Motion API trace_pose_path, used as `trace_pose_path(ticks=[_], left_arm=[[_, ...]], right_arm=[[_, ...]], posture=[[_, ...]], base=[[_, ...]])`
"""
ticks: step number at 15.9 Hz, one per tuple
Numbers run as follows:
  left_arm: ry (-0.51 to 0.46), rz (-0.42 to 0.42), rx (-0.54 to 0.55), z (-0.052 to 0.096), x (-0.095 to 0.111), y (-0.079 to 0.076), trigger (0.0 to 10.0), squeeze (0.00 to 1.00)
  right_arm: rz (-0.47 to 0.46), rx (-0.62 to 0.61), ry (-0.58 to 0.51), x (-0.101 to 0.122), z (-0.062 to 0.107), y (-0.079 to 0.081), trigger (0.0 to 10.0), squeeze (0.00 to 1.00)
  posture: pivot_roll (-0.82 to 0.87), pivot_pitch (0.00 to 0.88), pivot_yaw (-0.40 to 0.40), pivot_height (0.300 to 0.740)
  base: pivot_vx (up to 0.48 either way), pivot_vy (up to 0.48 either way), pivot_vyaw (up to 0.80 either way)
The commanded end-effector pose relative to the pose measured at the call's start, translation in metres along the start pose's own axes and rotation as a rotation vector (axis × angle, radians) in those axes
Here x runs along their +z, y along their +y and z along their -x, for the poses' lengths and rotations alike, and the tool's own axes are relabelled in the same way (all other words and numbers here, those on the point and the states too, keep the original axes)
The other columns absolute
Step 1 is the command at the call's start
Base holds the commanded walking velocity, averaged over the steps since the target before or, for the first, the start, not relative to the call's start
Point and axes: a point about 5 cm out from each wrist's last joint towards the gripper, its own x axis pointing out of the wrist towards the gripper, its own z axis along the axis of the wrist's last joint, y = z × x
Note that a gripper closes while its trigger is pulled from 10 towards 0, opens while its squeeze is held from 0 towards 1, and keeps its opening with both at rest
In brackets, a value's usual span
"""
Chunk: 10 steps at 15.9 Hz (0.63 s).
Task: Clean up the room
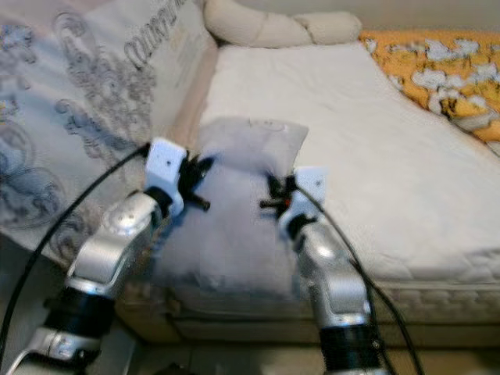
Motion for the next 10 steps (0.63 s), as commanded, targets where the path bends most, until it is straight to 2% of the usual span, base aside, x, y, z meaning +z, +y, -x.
trace_pose_path(ticks=[1,5,8,10], left_arm=[[-0.05,-0.013,0.045,-0.0003,0.0115,0.0095,10.0,0.0],[-0.047,-0.013,0.04,-0.0013,0.0112,0.0097,10.0,0.0],[-0.048,-0.011,0.031,-0.0028,0.0113,0.0091,10.0,0.0],[-0.051,-0.013,-0.005,-0.0057,0.0116,0.0031,10.0,0.0]], right_arm=[[0.029,-0.06,-0.018,0.005,0.0033,-0.014,10.0,0.0],[0.015,-0.069,-0.023,0.0059,0.0013,-0.0138,10.0,0.0],[0.003,-0.092,-0.023,0.0059,0.0015,-0.0164,10.0,0.0],[-0.002,-0.103,-0.027,0.0058,0.003,-0.0186,10.0,0.0]], posture=[[-0.05,0.0,0.047,0.74],[-0.05,0.0,0.052,0.74],[-0.06,0.0,0.056,0.74],[-0.06,0.0,0.062,0.74]], base=[[0.368,0.0,0.0],[0.366,0.0,0.66],[0.366,0.0,0.0],[0.364,0.0,0.0]])
